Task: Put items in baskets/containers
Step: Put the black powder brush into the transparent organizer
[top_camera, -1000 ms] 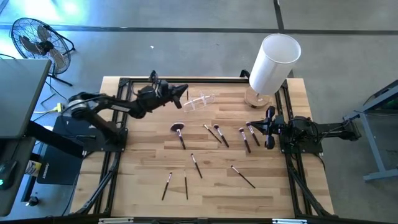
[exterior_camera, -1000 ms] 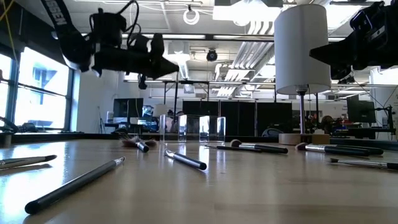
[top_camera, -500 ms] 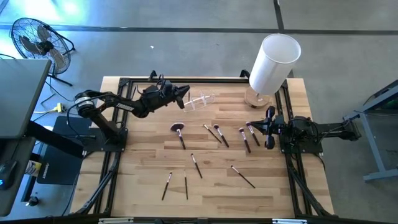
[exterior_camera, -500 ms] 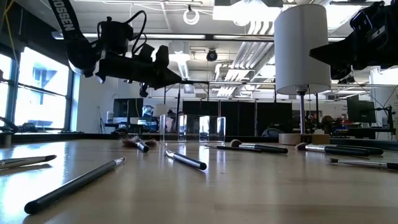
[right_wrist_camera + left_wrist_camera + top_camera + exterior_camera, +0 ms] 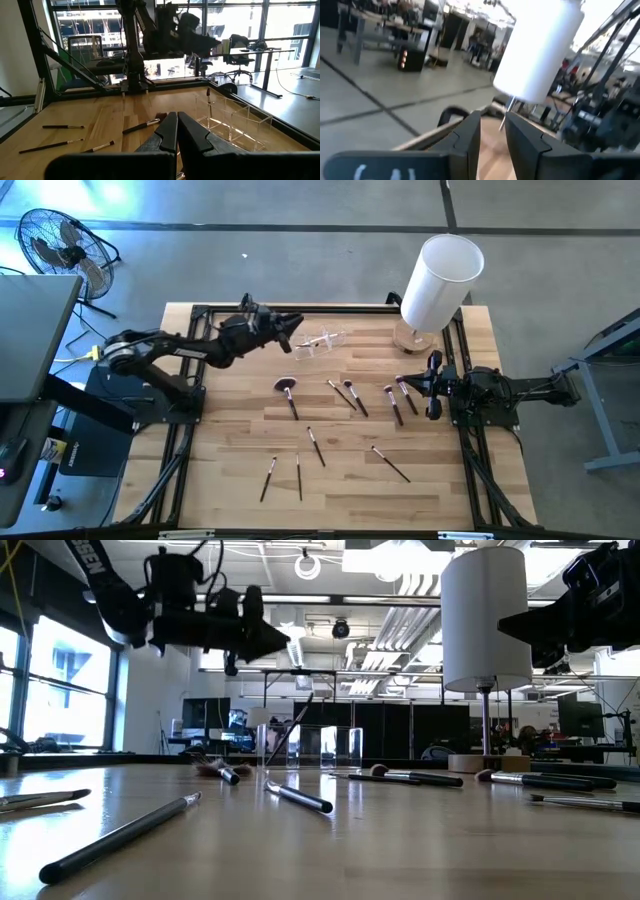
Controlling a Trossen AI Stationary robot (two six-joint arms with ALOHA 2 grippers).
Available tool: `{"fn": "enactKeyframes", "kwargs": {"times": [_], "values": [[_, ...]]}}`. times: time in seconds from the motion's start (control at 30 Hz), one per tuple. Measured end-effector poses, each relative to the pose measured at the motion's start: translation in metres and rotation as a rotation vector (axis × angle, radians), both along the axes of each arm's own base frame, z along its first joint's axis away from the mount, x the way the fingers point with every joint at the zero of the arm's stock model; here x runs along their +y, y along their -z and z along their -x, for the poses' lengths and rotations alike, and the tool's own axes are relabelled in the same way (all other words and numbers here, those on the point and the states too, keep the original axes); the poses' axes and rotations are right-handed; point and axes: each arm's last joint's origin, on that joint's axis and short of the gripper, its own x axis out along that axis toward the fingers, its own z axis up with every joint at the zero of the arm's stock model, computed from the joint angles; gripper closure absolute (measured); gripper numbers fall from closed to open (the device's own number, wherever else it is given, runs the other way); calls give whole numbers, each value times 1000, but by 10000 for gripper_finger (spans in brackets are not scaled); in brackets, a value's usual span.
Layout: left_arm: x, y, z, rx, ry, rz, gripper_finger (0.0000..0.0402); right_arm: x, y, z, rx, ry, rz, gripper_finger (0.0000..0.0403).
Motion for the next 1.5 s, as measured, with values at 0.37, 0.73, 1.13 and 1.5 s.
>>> {"fn": "enactKeyframes", "kwargs": {"times": [0.37,0.73,1.13,1.5], "values": [[-72,-39,0,234,-1,60,396,0,0,0,0,-1,0,402],[-155,-28,-4,603,159,297,400,0,-1,0,-6,4,7,402],[-183,-15,12,759,213,360,401,0,-4,0,-78,-36,-245,402],[-184,-9,18,898,304,297,401,-1,-17,3,-254,-47,-472,402]]}}
